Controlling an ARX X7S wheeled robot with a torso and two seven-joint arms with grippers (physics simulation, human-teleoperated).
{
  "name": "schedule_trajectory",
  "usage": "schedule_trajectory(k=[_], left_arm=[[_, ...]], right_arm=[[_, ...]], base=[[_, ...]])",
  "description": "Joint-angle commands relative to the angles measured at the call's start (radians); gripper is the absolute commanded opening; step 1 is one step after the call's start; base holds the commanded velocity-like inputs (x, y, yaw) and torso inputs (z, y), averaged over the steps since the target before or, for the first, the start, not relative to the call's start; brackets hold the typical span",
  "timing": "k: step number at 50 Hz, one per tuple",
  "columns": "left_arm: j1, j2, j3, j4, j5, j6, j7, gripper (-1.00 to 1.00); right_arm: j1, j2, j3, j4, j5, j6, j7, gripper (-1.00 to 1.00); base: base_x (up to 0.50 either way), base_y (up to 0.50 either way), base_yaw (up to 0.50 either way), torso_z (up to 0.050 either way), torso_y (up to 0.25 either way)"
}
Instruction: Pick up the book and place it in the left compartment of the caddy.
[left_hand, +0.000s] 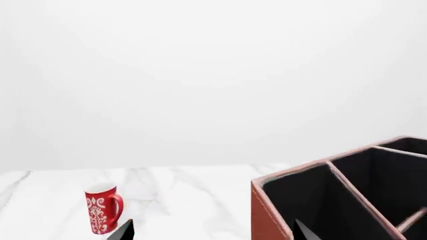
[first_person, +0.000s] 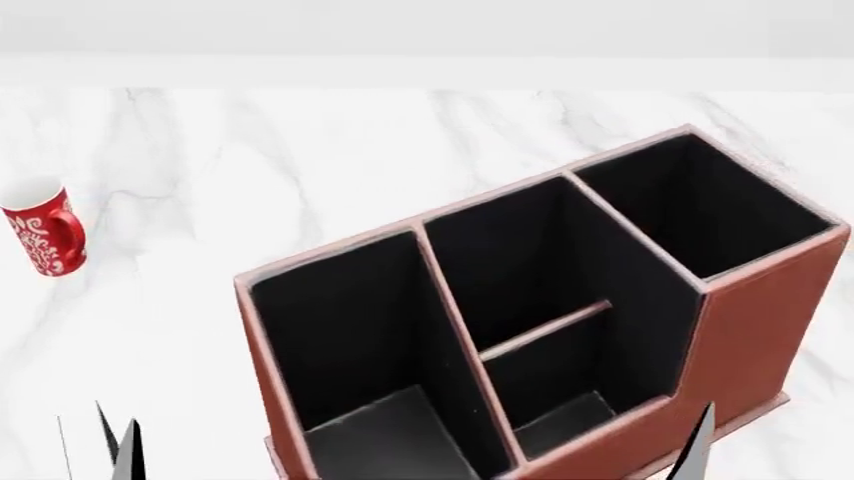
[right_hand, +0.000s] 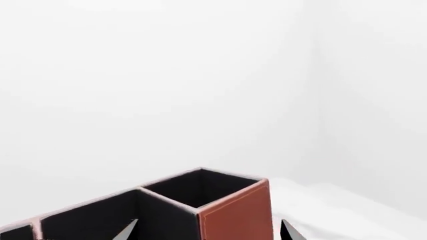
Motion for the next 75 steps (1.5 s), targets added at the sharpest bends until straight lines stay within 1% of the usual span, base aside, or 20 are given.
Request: schedule_trajectory(k=[1,39,46,57,60,75], left_arm=[[-0.002,0.018,-0.024,-0.022,0.019,0.059,-0.004,1.00],[-0.007,-0.018,-0.003,-0.017,-0.004,0.057,-0.045,1.00],[-0.009,-0.023,-0.001,-0.015,-0.009,0.055,-0.052,1.00],[-0.009,-0.033,0.003,-0.015,-0.014,0.058,-0.060,1.00],[-0.009,-0.035,0.004,-0.016,-0.016,0.060,-0.061,1.00],[-0.010,-0.043,0.012,-0.018,-0.018,0.065,-0.073,1.00]], right_arm=[[-0.001,-0.013,0.019,0.001,0.002,-0.003,-0.032,1.00],[0.004,0.001,0.005,-0.001,0.019,0.000,-0.005,1.00],[0.001,0.017,-0.018,-0.006,-0.044,0.013,0.009,1.00],[-0.008,0.017,-0.015,0.000,-0.048,-0.015,0.015,1.00],[-0.002,0.019,-0.026,-0.001,-0.074,-0.007,0.024,1.00],[-0.004,0.028,-0.033,0.003,-0.081,-0.004,0.033,1.00]], base=[[0.00,-0.50,0.00,0.000,0.000],[0.00,-0.49,0.00,0.000,0.000],[0.00,-0.02,0.00,0.000,0.000],[0.00,0.00,0.00,0.000,0.000],[0.00,0.00,0.43,0.000,0.000],[0.00,0.00,0.50,0.000,0.000]])
